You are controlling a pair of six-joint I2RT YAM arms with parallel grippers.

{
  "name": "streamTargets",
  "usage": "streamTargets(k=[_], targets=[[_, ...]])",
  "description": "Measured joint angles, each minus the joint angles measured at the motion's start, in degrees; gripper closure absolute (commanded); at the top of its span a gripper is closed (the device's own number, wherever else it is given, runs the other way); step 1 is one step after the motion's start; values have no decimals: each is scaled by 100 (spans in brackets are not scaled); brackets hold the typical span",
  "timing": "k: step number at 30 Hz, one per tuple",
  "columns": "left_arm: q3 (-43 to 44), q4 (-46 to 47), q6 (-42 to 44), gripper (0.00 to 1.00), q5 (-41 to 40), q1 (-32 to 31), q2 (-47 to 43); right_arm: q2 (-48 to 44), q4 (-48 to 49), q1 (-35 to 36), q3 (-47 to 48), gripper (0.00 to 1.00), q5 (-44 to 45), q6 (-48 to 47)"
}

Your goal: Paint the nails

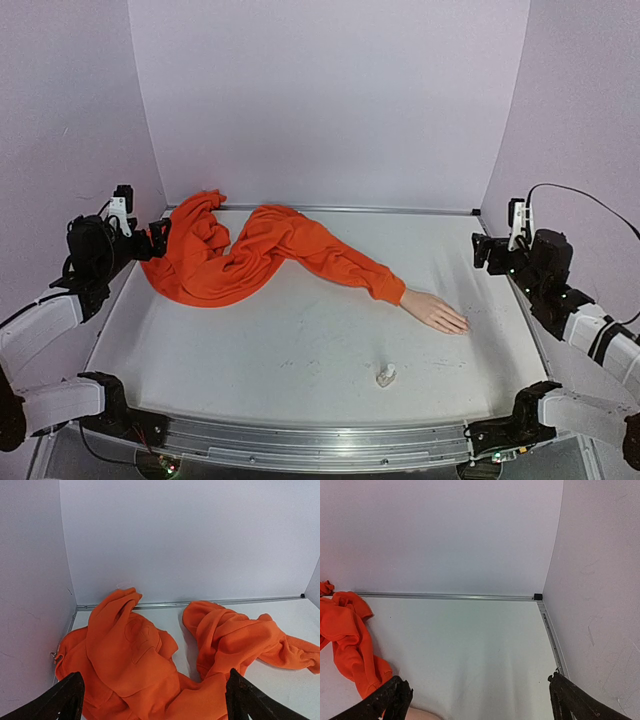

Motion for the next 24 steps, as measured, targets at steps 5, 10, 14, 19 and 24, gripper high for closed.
streamTargets(k=[5,10,14,19,24], targets=[[531,-721,-400,1,50,11,13,70,-839,33,560,2,120,319],[1244,-1405,-785,1,376,9,50,26,-1620,63,1132,2,-63,704],[1698,-1856,-1058,1,640,-151,52,-177,-2243,98,1414,2,-472,1029],[2081,-2277,-1307,1,887,-739,203,-33,-3311,142,1982,2,-1084,1346],[2428,-2627,-1488,0,1040,-1563,774,275,-4376,332,2374,6,-1685,1563]])
